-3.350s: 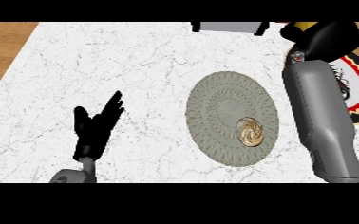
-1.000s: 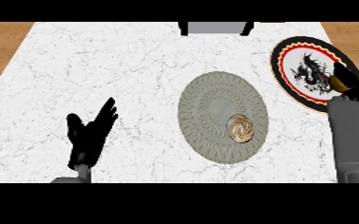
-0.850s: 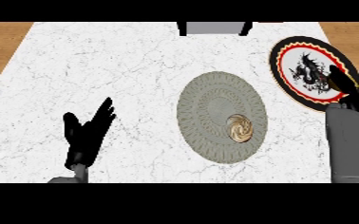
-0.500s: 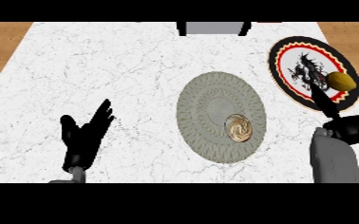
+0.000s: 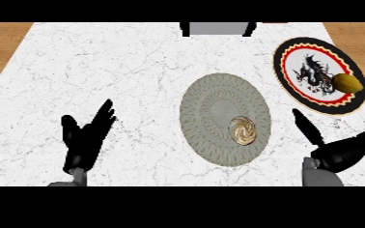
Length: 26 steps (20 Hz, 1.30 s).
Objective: Pick the lemon from the placemat and place it in the plate
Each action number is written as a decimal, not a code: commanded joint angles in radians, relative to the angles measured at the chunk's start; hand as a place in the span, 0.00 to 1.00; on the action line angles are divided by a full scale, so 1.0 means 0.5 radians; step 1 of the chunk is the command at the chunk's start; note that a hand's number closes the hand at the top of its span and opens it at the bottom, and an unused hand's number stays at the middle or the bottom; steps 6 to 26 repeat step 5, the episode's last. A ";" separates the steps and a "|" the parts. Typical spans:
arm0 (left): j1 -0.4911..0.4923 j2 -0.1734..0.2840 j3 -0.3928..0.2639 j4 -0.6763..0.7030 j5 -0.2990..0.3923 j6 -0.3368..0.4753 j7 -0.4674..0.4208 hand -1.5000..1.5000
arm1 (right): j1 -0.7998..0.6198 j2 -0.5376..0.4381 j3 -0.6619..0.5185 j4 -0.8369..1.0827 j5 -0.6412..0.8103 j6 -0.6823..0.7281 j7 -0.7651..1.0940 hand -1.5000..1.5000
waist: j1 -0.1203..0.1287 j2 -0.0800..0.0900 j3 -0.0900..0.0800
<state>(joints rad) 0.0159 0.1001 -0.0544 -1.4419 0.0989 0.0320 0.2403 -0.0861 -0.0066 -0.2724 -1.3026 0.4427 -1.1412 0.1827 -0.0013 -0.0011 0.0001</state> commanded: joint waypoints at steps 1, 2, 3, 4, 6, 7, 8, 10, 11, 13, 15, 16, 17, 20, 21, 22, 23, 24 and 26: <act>0.071 -0.022 -0.008 0.033 -0.019 -0.032 -0.075 0.50 | 0.122 0.012 0.312 -0.012 0.099 -0.270 0.193 0.00 | 0.005 0.001 -0.001; -0.018 -0.042 -0.009 -0.075 -0.019 0.042 0.095 0.50 | 0.235 0.013 0.353 -0.225 0.258 -0.227 0.387 0.00 | -0.001 -0.001 -0.002; 0.052 -0.003 0.036 0.112 0.004 -0.073 -0.166 0.50 | 0.239 0.013 0.455 -0.088 0.073 -0.399 0.233 0.00 | 0.002 0.001 -0.001; 0.064 -0.088 -0.075 -0.163 -0.078 0.099 0.093 0.50 | 0.212 0.013 0.386 -0.212 0.259 -0.315 0.429 0.00 | 0.004 -0.001 -0.001; 0.036 0.029 0.046 -0.018 -0.004 -0.043 -0.012 0.50 | 0.166 0.013 0.512 -0.041 0.248 -0.466 0.409 0.00 | 0.007 0.002 -0.001; 0.036 0.029 0.046 -0.018 -0.004 -0.043 -0.012 0.50 | 0.166 0.013 0.512 -0.041 0.248 -0.466 0.409 0.00 | 0.007 0.002 -0.001; 0.036 0.029 0.046 -0.018 -0.004 -0.043 -0.012 0.50 | 0.166 0.013 0.512 -0.041 0.248 -0.466 0.409 0.00 | 0.007 0.002 -0.001; 0.036 0.029 0.046 -0.018 -0.004 -0.043 -0.012 0.50 | 0.166 0.013 0.512 -0.041 0.248 -0.466 0.409 0.00 | 0.007 0.002 -0.001; 0.036 0.029 0.046 -0.018 -0.004 -0.043 -0.012 0.50 | 0.166 0.013 0.512 -0.041 0.248 -0.466 0.409 0.00 | 0.007 0.002 -0.001; 0.036 0.029 0.046 -0.018 -0.004 -0.043 -0.012 0.50 | 0.166 0.013 0.512 -0.041 0.248 -0.466 0.409 0.00 | 0.007 0.002 -0.001; 0.036 0.029 0.046 -0.018 -0.004 -0.043 -0.012 0.50 | 0.166 0.013 0.512 -0.041 0.248 -0.466 0.409 0.00 | 0.007 0.002 -0.001; 0.036 0.029 0.046 -0.018 -0.004 -0.043 -0.012 0.50 | 0.166 0.013 0.512 -0.041 0.248 -0.466 0.409 0.00 | 0.007 0.002 -0.001; 0.036 0.029 0.046 -0.018 -0.004 -0.043 -0.012 0.50 | 0.166 0.013 0.512 -0.041 0.248 -0.466 0.409 0.00 | 0.007 0.002 -0.001; 0.036 0.029 0.046 -0.018 -0.004 -0.043 -0.012 0.50 | 0.166 0.013 0.512 -0.041 0.248 -0.466 0.409 0.00 | 0.007 0.002 -0.001; 0.036 0.029 0.046 -0.018 -0.004 -0.043 -0.012 0.50 | 0.166 0.013 0.512 -0.041 0.248 -0.466 0.409 0.00 | 0.007 0.002 -0.001; 0.036 0.029 0.046 -0.018 -0.004 -0.043 -0.012 0.50 | 0.166 0.013 0.512 -0.041 0.248 -0.466 0.409 0.00 | 0.007 0.002 -0.001; 0.036 0.029 0.046 -0.018 -0.004 -0.043 -0.012 0.50 | 0.166 0.013 0.512 -0.041 0.248 -0.466 0.409 0.00 | 0.007 0.002 -0.001; 0.036 0.029 0.046 -0.018 -0.004 -0.043 -0.012 0.50 | 0.166 0.013 0.512 -0.041 0.248 -0.466 0.409 0.00 | 0.007 0.002 -0.001; 0.036 0.029 0.046 -0.018 -0.004 -0.043 -0.012 0.50 | 0.166 0.013 0.512 -0.041 0.248 -0.466 0.409 0.00 | 0.007 0.002 -0.001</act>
